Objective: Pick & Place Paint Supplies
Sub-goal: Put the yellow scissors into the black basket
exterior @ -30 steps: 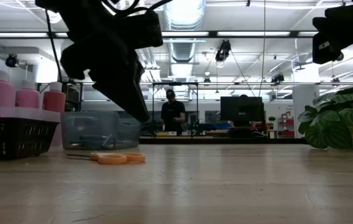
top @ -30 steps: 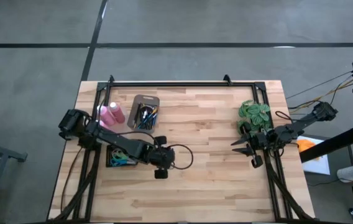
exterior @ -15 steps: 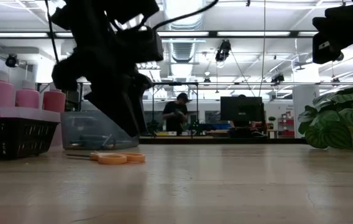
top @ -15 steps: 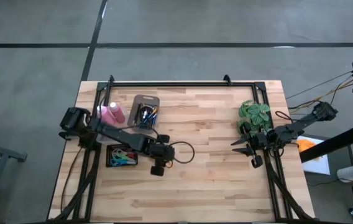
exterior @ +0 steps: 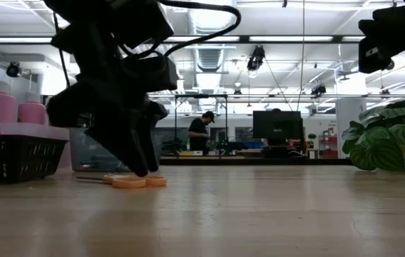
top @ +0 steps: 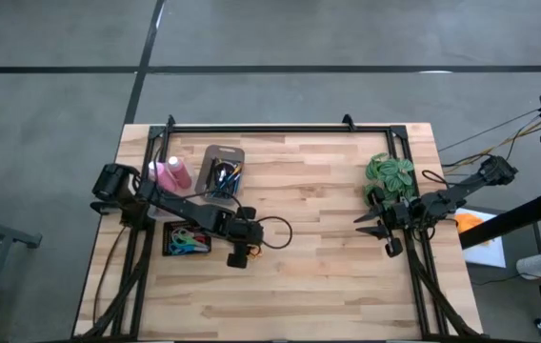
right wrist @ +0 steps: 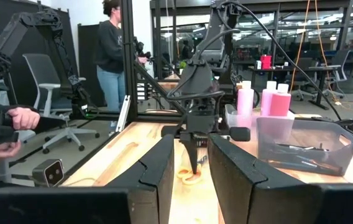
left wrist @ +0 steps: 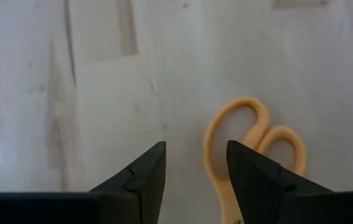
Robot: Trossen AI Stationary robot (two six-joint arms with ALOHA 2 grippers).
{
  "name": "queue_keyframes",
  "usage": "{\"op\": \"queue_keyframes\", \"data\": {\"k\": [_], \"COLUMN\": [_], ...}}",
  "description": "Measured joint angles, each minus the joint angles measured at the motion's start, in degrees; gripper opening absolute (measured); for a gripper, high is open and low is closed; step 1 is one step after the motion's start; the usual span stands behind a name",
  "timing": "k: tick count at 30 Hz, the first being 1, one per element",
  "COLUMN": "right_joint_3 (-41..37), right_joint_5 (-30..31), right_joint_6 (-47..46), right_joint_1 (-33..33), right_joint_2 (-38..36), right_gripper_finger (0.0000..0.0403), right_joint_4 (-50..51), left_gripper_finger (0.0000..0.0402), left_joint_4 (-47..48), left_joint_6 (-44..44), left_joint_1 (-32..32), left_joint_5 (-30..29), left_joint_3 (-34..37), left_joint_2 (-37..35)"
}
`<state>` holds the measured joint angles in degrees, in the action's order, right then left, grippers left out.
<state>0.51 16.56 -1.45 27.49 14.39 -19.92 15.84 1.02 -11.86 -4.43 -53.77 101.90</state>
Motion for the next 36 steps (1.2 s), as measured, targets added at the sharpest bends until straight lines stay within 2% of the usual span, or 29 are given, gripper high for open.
{"op": "queue_keyframes", "data": {"k": [18,21,30,36], "right_joint_3": [0.0,0.0,0.0,0.0], "right_joint_5": [0.0,0.0,0.0,0.0], "right_joint_6": [0.0,0.0,0.0,0.0], "right_joint_1": [0.0,0.0,0.0,0.0], "right_joint_2": [0.0,0.0,0.0,0.0], "right_gripper_finger": [0.0097,0.0097,0.0097,0.0097], "right_joint_4": [0.0,0.0,0.0,0.0], "left_gripper_finger": [0.0163,0.0135,0.0014,0.0007], "left_joint_4": [-3.9,-4.0,-4.1,-4.1], "left_joint_6": [2.4,2.4,2.4,2.4], "left_joint_1": [1.1,1.1,1.1,1.1], "left_joint_5": [0.6,1.0,0.4,0.2], "left_joint_3": [3.9,3.9,3.9,3.9], "left_joint_2": [-0.2,-0.2,-0.1,-0.1]}}
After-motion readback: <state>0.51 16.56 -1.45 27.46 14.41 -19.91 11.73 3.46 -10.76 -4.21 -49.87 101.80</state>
